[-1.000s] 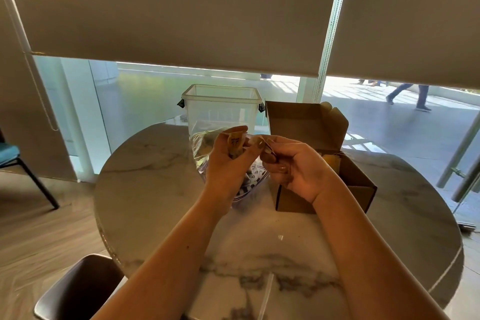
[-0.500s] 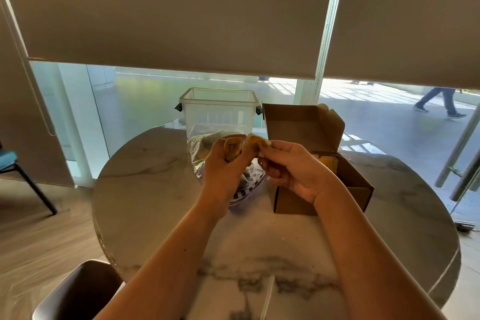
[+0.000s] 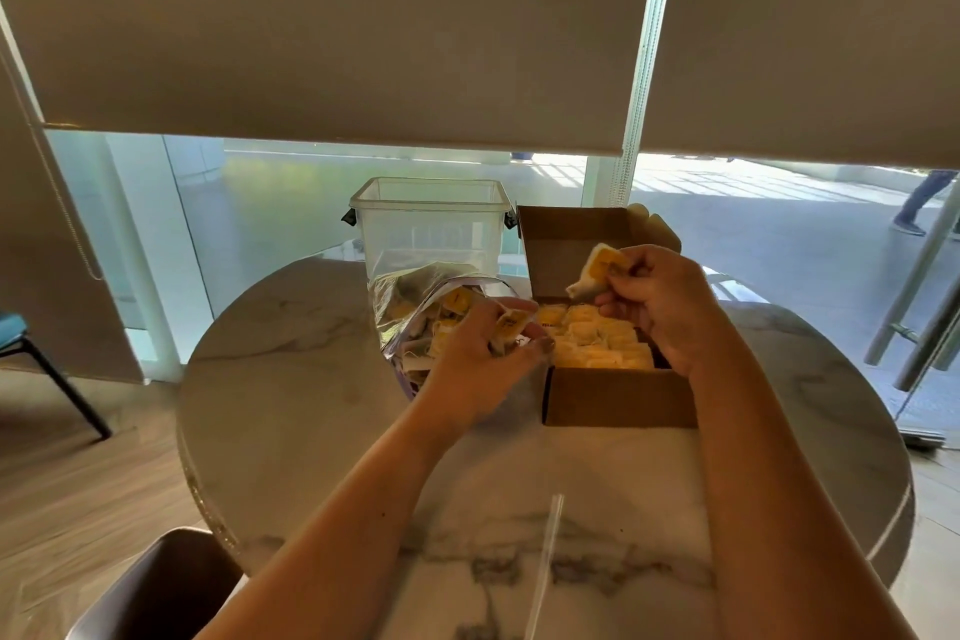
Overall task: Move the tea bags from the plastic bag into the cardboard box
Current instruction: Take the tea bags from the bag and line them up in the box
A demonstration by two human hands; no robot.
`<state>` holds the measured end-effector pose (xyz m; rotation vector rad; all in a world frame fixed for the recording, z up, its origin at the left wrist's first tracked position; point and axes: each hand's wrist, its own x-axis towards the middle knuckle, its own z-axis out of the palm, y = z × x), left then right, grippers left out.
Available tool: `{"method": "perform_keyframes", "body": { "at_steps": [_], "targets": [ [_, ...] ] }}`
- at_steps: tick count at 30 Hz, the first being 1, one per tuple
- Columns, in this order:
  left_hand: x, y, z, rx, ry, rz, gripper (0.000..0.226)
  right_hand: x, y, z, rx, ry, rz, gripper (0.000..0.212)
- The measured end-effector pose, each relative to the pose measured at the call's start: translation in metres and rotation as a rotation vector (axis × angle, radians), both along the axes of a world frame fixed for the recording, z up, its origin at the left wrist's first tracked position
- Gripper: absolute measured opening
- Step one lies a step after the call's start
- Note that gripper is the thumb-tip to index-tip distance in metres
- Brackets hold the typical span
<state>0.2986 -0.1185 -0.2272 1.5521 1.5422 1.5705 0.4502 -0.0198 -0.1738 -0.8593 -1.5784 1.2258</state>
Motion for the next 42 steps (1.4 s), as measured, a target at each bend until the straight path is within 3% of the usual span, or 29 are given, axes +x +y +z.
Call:
{"method": "perform_keyframes", "body": {
  "at_steps": [4,7,17,23,27,42],
  "targets": [
    [0.003,0.003,-0.006,-0.067,0.131,-0.076,0.040,0.020,0.018,-0.003,0.203,-0.285,-0.364,0.008],
    [0.002,0.006,-0.009,-0.065,0.198,-0.066,0.040,0.036,0.033,-0.012,0.309,-0.573,-0.527,0.018],
    [0.001,0.004,-0.008,-0.008,0.253,-0.076,0.028,0.031,0.042,-0.022,0.282,-1.127,-0.379,0.018],
    [0.000,0.005,-0.009,0.012,0.248,-0.072,0.029,0.026,0.042,-0.032,0.380,-1.041,-0.444,0.009],
    [0.002,0.003,-0.007,0.020,0.250,-0.067,0.028,0.022,0.044,-0.033,0.422,-1.143,-0.499,0.019],
    [0.002,0.003,-0.004,-0.026,0.211,-0.041,0.035,0.025,0.042,-0.031,0.279,-1.318,-0.423,0.030]
  ]
}}
